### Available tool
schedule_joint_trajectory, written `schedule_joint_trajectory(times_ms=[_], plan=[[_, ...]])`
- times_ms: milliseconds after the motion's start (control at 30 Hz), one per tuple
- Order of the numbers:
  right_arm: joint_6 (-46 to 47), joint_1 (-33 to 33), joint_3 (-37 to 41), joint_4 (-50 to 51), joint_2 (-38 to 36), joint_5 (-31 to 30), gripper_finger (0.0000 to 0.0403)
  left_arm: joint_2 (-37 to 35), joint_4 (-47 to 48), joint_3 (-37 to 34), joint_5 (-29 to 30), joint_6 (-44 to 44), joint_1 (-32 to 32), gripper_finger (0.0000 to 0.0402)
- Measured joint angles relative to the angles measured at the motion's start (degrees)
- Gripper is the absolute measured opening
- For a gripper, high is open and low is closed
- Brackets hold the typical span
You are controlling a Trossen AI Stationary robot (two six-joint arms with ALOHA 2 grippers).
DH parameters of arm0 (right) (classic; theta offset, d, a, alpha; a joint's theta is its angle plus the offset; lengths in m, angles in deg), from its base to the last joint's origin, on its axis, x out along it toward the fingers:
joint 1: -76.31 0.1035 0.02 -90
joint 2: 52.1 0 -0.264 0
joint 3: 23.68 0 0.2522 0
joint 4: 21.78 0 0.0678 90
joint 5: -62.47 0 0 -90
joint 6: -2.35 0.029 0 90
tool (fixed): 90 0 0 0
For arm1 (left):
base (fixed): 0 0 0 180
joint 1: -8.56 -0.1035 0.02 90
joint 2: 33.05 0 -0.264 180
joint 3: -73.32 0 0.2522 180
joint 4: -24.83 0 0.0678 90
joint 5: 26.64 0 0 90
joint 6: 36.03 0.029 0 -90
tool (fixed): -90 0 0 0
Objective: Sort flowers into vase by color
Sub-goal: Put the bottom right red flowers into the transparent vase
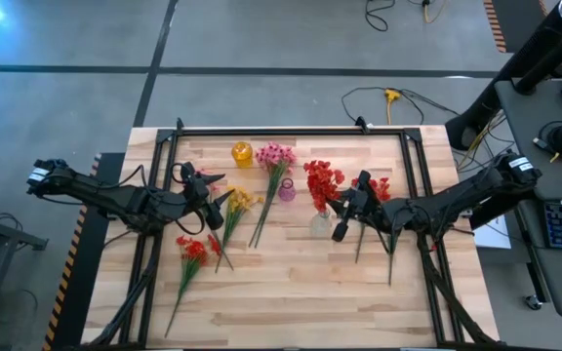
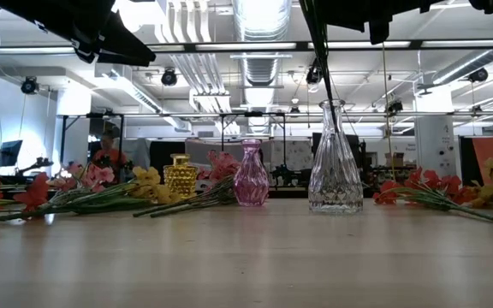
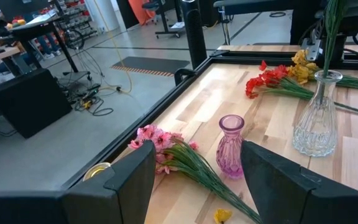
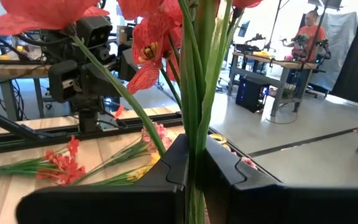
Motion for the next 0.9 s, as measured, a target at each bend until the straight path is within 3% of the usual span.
schedule_joint_trajectory(times_ms=[600, 900], plan=[[1.1, 0.0, 0.0, 0.1, 0.0, 0.2, 0.0025, 0.0, 0.0, 0.0, 0.0, 0.0, 0.0, 0.0217], [3.2, 0.0, 0.0, 1.2, -0.1, -1.5, 0.0121, 0.0, 0.0, 0.0, 0.0, 0.0, 0.0, 0.0217]])
